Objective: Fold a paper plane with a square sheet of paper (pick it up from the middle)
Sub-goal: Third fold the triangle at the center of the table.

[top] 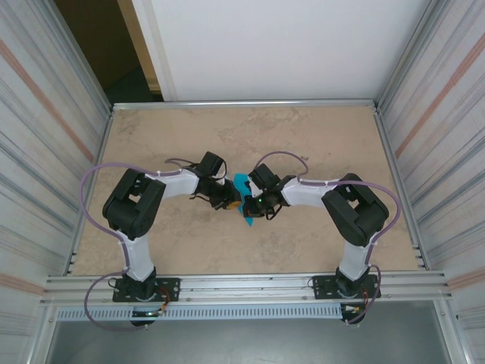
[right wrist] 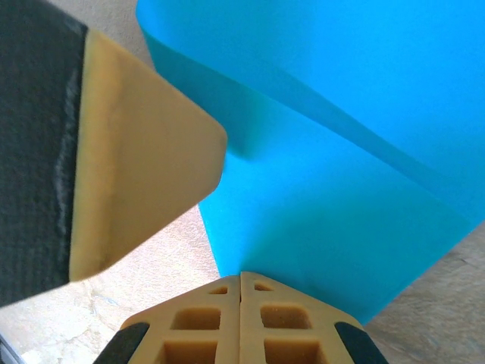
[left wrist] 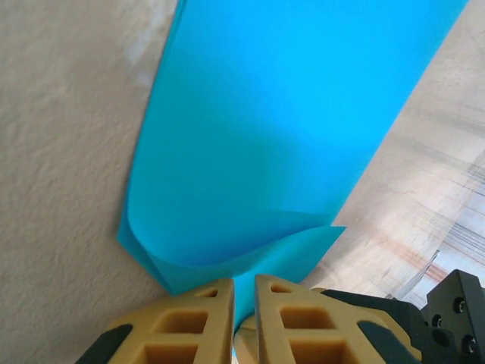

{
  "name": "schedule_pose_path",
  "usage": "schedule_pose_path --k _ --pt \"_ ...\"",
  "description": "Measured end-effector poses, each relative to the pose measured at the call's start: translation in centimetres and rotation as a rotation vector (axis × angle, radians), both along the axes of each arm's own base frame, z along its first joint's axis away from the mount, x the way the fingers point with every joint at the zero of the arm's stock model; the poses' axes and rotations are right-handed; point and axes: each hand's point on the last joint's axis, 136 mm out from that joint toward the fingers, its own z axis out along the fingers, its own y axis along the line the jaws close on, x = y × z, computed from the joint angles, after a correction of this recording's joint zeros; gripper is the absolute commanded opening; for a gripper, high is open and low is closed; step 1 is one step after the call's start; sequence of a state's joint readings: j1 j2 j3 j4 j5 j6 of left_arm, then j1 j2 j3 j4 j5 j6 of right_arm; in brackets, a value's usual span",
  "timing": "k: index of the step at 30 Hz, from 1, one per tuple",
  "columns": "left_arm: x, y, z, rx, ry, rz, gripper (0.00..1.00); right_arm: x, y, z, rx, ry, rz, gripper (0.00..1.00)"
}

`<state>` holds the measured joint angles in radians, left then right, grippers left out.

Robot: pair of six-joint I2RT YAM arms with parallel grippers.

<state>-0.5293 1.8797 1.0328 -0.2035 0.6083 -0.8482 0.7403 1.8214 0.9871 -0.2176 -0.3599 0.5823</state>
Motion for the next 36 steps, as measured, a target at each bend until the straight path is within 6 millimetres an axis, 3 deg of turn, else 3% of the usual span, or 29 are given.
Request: schedule_pose_path --k 23,32,36 --pt "4.0 1.4 -0.6 -0.035 -0.131 -0.091 0.15 0.1 -0.3 -0.2 -0.036 -0.015 0.061 0.03" --pt "8.7 5.9 -0.2 -0.002 -0.225 -0.002 0.15 1.0 -1.5 -0.1 -0.085 -0.044 0.154 0.02" --pt "9.0 6.5 1.9 -0.005 -0.293 0.015 0.15 1.3 -1.7 -0.1 -0.102 -0.050 0.215 0.01"
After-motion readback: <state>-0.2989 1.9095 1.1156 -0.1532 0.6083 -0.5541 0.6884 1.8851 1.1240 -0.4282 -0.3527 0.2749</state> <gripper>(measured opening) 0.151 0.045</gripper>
